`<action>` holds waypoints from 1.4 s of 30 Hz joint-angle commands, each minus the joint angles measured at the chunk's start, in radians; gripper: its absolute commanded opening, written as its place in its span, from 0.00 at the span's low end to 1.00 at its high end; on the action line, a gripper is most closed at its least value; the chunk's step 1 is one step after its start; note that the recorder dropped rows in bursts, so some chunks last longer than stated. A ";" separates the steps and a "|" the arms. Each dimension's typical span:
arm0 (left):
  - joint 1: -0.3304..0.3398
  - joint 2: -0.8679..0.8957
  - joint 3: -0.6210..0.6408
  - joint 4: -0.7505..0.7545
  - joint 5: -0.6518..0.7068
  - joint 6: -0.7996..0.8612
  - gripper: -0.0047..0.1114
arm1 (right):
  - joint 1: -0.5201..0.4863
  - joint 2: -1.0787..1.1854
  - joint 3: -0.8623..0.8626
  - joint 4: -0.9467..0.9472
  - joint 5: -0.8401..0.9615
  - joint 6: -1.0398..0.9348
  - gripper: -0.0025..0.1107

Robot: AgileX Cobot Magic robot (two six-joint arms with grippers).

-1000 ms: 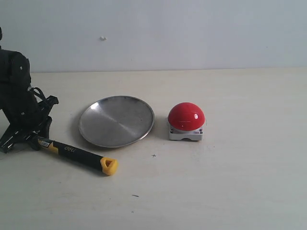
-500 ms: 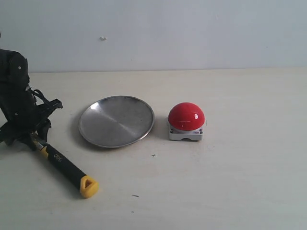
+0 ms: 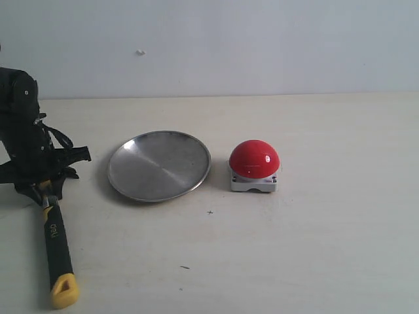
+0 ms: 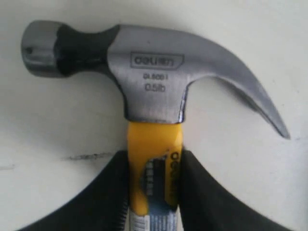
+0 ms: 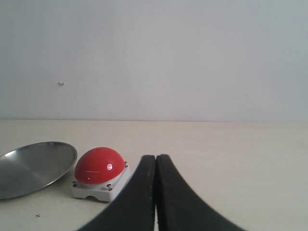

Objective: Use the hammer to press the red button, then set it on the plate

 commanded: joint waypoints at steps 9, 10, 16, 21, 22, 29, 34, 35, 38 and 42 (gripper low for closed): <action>0.000 0.009 0.005 0.014 0.021 0.052 0.04 | -0.006 -0.005 0.004 0.001 0.001 -0.001 0.02; 0.000 0.009 0.005 0.014 0.021 0.052 0.04 | -0.006 -0.005 0.004 0.001 0.001 -0.003 0.02; 0.000 0.009 0.005 0.014 0.021 0.052 0.04 | -0.006 -0.005 0.004 0.001 0.001 -0.001 0.02; 0.000 0.009 0.005 0.014 0.021 0.052 0.04 | -0.006 -0.005 0.004 0.001 0.001 -0.004 0.02; 0.000 0.009 0.005 0.014 0.021 0.052 0.04 | -0.006 -0.005 0.004 0.001 0.001 -0.004 0.02; 0.000 0.009 0.005 0.014 0.021 0.052 0.04 | -0.006 -0.005 0.004 0.001 0.001 -0.004 0.02; 0.000 0.009 0.005 0.014 0.021 0.052 0.04 | -0.006 -0.005 0.004 0.001 0.001 -0.004 0.02; 0.000 0.009 0.005 0.014 0.021 0.052 0.04 | -0.006 -0.005 0.004 0.001 0.001 -0.004 0.02; 0.000 0.009 0.005 0.022 0.012 0.052 0.04 | -0.006 -0.005 0.004 0.001 0.001 -0.004 0.02; 0.000 0.009 0.005 0.025 0.002 0.052 0.04 | -0.006 -0.005 0.004 0.001 0.001 -0.004 0.02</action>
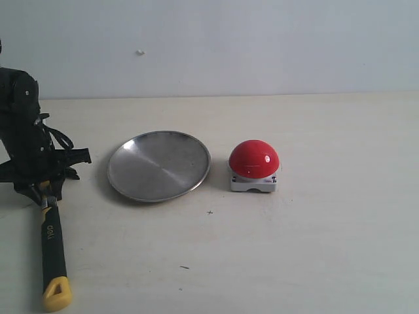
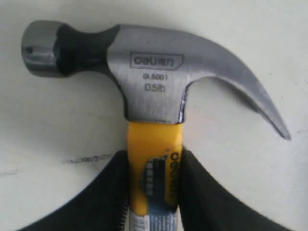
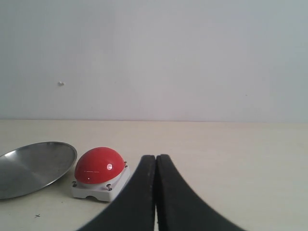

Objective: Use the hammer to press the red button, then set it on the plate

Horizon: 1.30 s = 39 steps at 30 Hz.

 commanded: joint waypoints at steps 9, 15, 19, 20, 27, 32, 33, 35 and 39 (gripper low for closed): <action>0.000 0.007 0.005 0.044 -0.010 0.006 0.04 | -0.006 -0.005 0.004 0.001 0.001 -0.001 0.02; 0.002 0.007 0.005 0.091 0.004 0.006 0.04 | -0.006 -0.005 0.004 0.001 0.001 -0.003 0.02; 0.002 0.007 0.005 0.091 0.009 0.072 0.04 | -0.006 -0.005 0.004 0.001 0.001 -0.003 0.02; 0.002 0.007 0.005 0.091 0.009 0.085 0.04 | -0.006 -0.005 0.004 0.001 0.001 -0.003 0.02; 0.002 0.007 0.005 0.091 0.009 0.116 0.04 | -0.006 -0.005 0.004 0.001 0.001 -0.003 0.02; 0.002 0.008 0.005 0.091 -0.008 0.141 0.04 | -0.006 -0.005 0.004 0.001 0.001 -0.003 0.02; 0.002 0.008 0.005 0.091 -0.008 0.152 0.04 | -0.006 -0.005 0.004 0.001 0.001 -0.003 0.02; 0.002 0.008 0.005 0.083 -0.008 0.159 0.04 | -0.006 -0.005 0.004 0.001 0.008 -0.004 0.02; 0.002 0.008 0.005 0.076 -0.005 0.159 0.04 | -0.006 -0.005 0.004 0.001 0.014 -0.004 0.02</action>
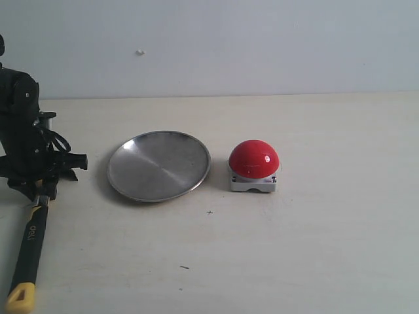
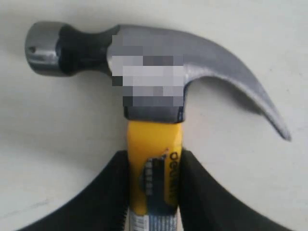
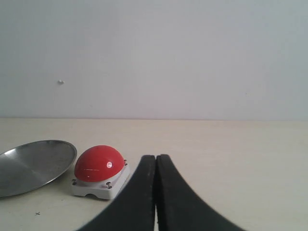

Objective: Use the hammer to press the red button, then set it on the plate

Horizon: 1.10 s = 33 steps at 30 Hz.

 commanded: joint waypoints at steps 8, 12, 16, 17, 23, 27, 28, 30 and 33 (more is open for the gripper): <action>0.002 0.008 0.005 0.010 0.010 0.051 0.04 | -0.006 -0.005 0.004 0.001 0.009 -0.004 0.02; 0.002 0.008 0.005 -0.013 0.013 0.090 0.04 | -0.006 -0.005 0.004 0.001 0.009 -0.004 0.02; 0.006 0.003 0.005 -0.105 0.015 0.191 0.04 | -0.006 -0.005 0.004 0.001 0.009 -0.004 0.02; 0.006 0.001 0.005 -0.108 0.015 0.193 0.04 | -0.006 -0.005 0.004 0.001 0.009 -0.004 0.02; 0.006 -0.023 0.005 -0.108 0.029 0.205 0.04 | -0.006 -0.005 0.004 0.001 0.009 -0.004 0.02; 0.006 -0.031 0.001 -0.108 0.066 0.230 0.04 | -0.006 -0.005 0.004 0.001 0.009 -0.004 0.02; 0.006 -0.033 0.001 -0.108 0.074 0.235 0.04 | -0.006 -0.005 0.004 0.001 0.009 -0.004 0.02; 0.006 -0.040 0.001 -0.108 0.084 0.242 0.04 | -0.006 -0.005 0.004 0.001 0.009 -0.004 0.02; 0.009 -0.050 0.001 -0.108 0.089 0.256 0.04 | -0.006 -0.005 0.004 0.001 0.009 -0.004 0.02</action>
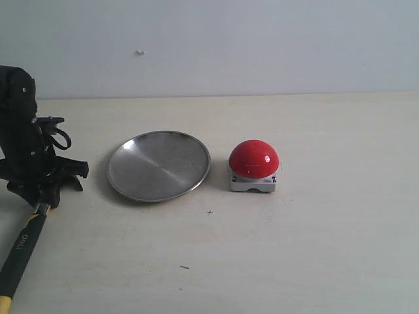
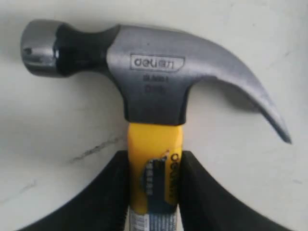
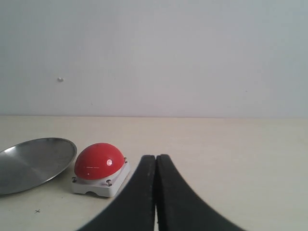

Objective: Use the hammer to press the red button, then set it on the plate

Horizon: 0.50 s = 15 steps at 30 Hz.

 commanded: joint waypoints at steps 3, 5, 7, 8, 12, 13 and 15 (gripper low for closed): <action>0.017 -0.053 0.001 -0.011 0.018 0.023 0.04 | -0.006 -0.005 0.004 0.001 -0.001 -0.004 0.02; 0.024 -0.065 0.001 -0.014 0.022 0.038 0.04 | -0.006 -0.005 0.004 0.001 -0.001 -0.004 0.02; 0.028 -0.077 0.001 -0.017 0.032 0.040 0.04 | -0.006 -0.005 0.004 0.001 -0.001 -0.004 0.02; 0.030 -0.081 0.001 -0.020 0.039 0.040 0.04 | -0.006 -0.005 0.004 0.001 -0.001 -0.004 0.02; 0.030 -0.087 0.001 -0.064 0.067 0.114 0.04 | -0.006 -0.005 0.004 0.001 -0.001 -0.004 0.02; 0.030 -0.087 0.001 -0.079 0.067 0.127 0.04 | -0.006 -0.005 0.004 0.001 -0.001 -0.004 0.02; 0.030 -0.087 0.001 -0.125 0.069 0.169 0.04 | -0.006 -0.005 0.004 0.001 -0.001 -0.004 0.02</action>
